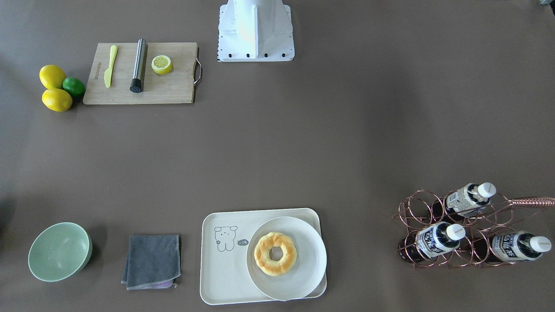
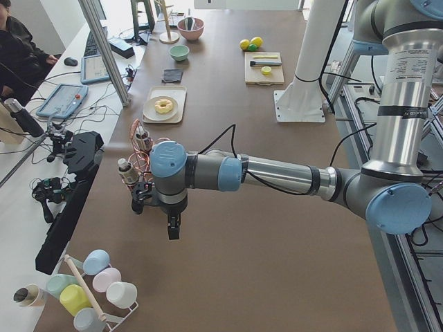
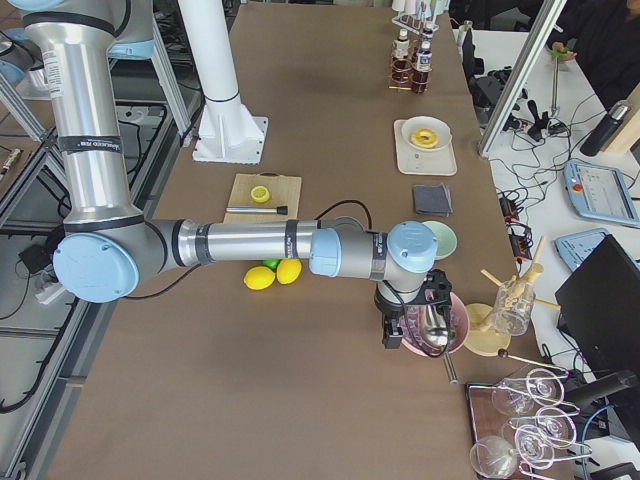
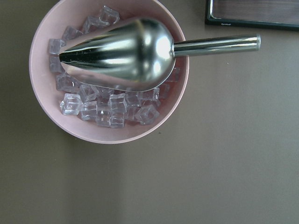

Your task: Place tea on tray

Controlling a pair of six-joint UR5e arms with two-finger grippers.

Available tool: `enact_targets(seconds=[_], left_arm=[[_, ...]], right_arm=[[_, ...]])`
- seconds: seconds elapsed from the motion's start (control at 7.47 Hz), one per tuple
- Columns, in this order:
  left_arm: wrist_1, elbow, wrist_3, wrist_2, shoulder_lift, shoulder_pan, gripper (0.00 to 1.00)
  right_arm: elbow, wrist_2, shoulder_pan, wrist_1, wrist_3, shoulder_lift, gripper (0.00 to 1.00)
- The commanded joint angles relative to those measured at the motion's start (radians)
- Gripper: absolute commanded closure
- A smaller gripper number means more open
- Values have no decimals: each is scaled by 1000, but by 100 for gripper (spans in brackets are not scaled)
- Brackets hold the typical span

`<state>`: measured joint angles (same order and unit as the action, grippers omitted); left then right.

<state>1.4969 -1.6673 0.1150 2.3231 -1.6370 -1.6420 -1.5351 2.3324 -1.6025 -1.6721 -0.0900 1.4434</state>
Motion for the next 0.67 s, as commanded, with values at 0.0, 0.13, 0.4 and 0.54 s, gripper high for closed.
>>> enact_targets(seconds=[0.0, 0.13, 0.4, 0.54], left_arm=[[0, -74, 6, 2, -6, 30, 3], [-4, -86, 44, 5, -38, 69, 3], [-3, -121, 117, 2, -110, 128, 3], [0, -176, 118, 7, -127, 177, 3]], right_arm=[[0, 4, 1, 0, 9, -9, 0], [7, 2, 2, 0, 9, -12, 0], [15, -1, 1, -3, 10, -34, 0], [21, -1, 1, -1, 12, -35, 0]])
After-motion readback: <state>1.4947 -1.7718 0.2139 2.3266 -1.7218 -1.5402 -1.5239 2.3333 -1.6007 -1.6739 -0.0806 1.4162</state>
